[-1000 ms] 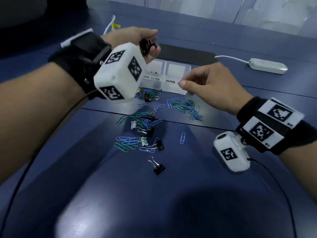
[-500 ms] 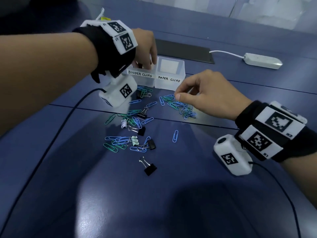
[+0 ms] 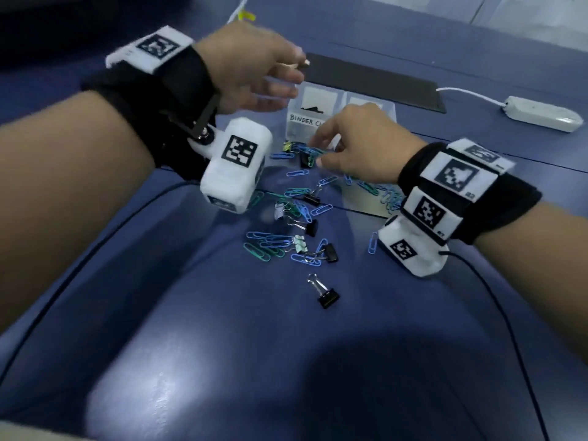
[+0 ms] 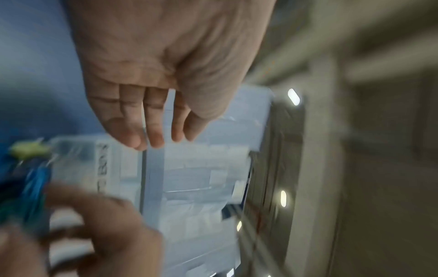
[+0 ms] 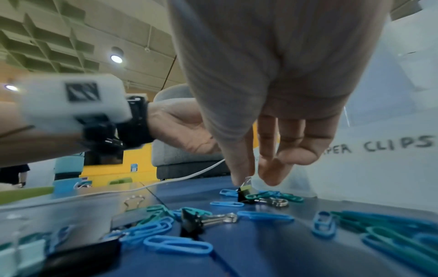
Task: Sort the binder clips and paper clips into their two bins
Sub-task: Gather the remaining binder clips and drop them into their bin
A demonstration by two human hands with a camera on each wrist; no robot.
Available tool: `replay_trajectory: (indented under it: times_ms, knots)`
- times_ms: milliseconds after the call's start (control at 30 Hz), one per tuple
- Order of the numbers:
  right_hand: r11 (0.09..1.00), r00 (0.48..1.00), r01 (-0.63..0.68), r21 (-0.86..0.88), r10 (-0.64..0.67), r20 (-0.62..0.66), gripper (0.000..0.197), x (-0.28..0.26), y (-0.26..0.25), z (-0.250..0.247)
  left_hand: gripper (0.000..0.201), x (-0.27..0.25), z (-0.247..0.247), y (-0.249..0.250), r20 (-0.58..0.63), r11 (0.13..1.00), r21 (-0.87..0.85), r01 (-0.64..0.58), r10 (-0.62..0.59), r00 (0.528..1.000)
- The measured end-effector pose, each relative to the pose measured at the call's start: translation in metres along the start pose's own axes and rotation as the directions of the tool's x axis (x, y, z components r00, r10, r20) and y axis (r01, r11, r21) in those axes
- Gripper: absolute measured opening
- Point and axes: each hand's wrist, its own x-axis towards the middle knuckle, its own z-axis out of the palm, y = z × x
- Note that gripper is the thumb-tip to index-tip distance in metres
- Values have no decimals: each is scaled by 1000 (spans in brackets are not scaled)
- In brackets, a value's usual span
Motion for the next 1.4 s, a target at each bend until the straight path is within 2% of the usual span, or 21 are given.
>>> replay_trajectory:
  times_ms: [67, 167, 300, 400, 500, 533, 600, 667, 700, 767, 933, 1033, 1100, 1200, 1233, 1300, 1367, 1400]
  knots:
    - [1000, 1000, 19, -23, -19, 8, 31, 9, -7, 4, 15, -11, -11, -11, 59, 943, -295, 155, -144, 988]
    - [997, 998, 28, -76, -24, 52, 28, 16, -13, 10, 20, -22, -22, -29, 51, 814, -527, 244, -256, 965]
    - [997, 996, 11, -74, -4, 92, 23, 20, -14, 11, 24, -31, -21, -43, 3, 759, -601, 249, -309, 951]
    - [999, 992, -10, -51, 17, 124, 19, 19, -14, 10, 25, -36, -16, -49, 32, 763, -580, 286, -329, 944]
    - [998, 995, -57, 13, 56, 86, 18, 15, -14, 6, 25, -36, -12, -54, 32, 780, -553, 294, -333, 943]
    - [993, 993, -95, 64, 90, 76, 18, 13, -12, 5, 25, -35, -10, -55, 39, 777, -553, 299, -335, 941]
    - [942, 980, -193, 275, 173, 97, 19, 12, -8, 4, 25, -35, -7, -57, 55, 766, -562, 312, -342, 938]
    - [812, 961, -275, 515, 249, 122, 16, 12, -6, 2, 26, -35, -2, -56, 60, 757, -572, 317, -346, 936]
    - [748, 955, -286, 598, 269, 120, 15, 11, -6, 1, 26, -35, 1, -56, 61, 755, -576, 314, -344, 937]
    - [714, 963, -252, 654, 255, 92, 13, 11, -7, -2, 28, -34, 6, -55, 57, 749, -590, 302, -335, 941]
    - [797, 983, -171, 579, 173, 52, 14, 12, -14, -6, 31, -33, 15, -54, 42, 749, -600, 281, -322, 946]
    - [776, 987, -148, 613, 159, 38, 17, 17, -19, -4, 34, -34, 16, -55, 127, 724, -611, 320, -309, 942]
    - [773, 992, -116, 623, 126, 28, 21, 21, -25, -3, 39, -34, 15, -55, 214, 649, -672, 356, -291, 933]
    - [858, 998, -64, 510, 61, 21, 30, 29, -32, 0, 51, -34, 10, -56, 282, 452, -811, 373, -256, 925]
    - [873, 998, -57, 485, 63, 5, 30, 32, -32, 0, 51, -34, 8, -57, 282, 431, -824, 368, -251, 926]
    - [897, 994, -45, 441, 85, -71, 21, 36, -29, -2, 44, -33, 1, -58, 243, 476, -804, 356, -283, 928]
    - [973, 991, -24, 231, 53, -123, 16, 39, -28, -2, 38, -34, -7, -59, 179, 523, -785, 332, -323, 930]
    - [995, 994, 0, 99, 10, -108, 19, 41, -27, 0, 37, -35, -10, -60, 158, 537, -779, 324, -333, 930]
